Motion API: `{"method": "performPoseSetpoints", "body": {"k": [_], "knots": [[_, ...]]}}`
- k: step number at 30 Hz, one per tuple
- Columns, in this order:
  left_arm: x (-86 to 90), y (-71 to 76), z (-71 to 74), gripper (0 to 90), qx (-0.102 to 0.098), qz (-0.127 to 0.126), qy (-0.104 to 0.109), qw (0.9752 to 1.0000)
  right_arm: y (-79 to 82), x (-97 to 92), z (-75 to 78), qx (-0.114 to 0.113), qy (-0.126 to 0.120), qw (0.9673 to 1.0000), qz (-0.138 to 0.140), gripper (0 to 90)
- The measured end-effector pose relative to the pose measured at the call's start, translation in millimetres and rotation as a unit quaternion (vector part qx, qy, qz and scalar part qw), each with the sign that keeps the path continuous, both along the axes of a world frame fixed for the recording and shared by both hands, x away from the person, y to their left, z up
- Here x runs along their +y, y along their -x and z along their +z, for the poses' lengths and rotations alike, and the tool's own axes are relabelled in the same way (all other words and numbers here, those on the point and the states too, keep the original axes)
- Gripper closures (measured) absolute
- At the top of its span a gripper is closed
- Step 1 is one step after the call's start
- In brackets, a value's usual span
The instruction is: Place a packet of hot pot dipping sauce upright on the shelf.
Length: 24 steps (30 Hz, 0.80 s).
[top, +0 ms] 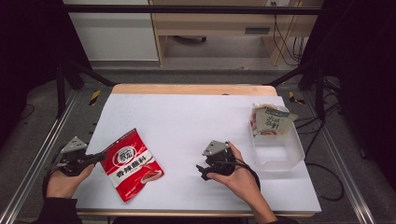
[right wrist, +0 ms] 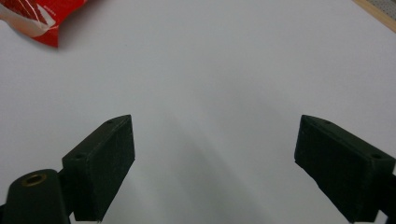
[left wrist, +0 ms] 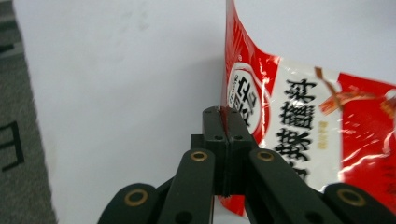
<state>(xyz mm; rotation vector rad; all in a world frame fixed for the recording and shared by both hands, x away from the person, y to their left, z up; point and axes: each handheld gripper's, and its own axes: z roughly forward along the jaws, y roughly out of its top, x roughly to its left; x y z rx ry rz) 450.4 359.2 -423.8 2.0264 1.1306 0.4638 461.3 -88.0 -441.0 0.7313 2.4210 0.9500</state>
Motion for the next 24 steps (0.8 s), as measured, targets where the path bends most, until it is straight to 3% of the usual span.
{"method": "performPoseSetpoints", "body": {"k": [6, 14, 20, 24], "knots": [[-32.6, -15.3, 16.4, 90.0, -0.013, -0.047, -0.024, 0.9985, -3.3, 5.7, 11.6, -0.004, 0.006, 1.0000, 0.005, 13.5], [-60.9, -28.6, 32.4, 90.0, -0.028, -0.085, -0.029, 0.9956, -8.6, 19.5, 25.4, -0.006, 0.024, 0.9994, 0.023, 16.3], [-76.5, -26.6, 43.5, 90.0, -0.045, -0.111, -0.029, 0.9924, -14.5, 35.4, 43.0, -0.004, 0.033, 0.9986, 0.041, 17.8], [-79.0, -23.0, 50.5, 90.0, -0.057, -0.114, -0.024, 0.9915, -17.8, 47.9, 53.6, 0.005, 0.044, 0.9974, 0.056, 18.3]]}}
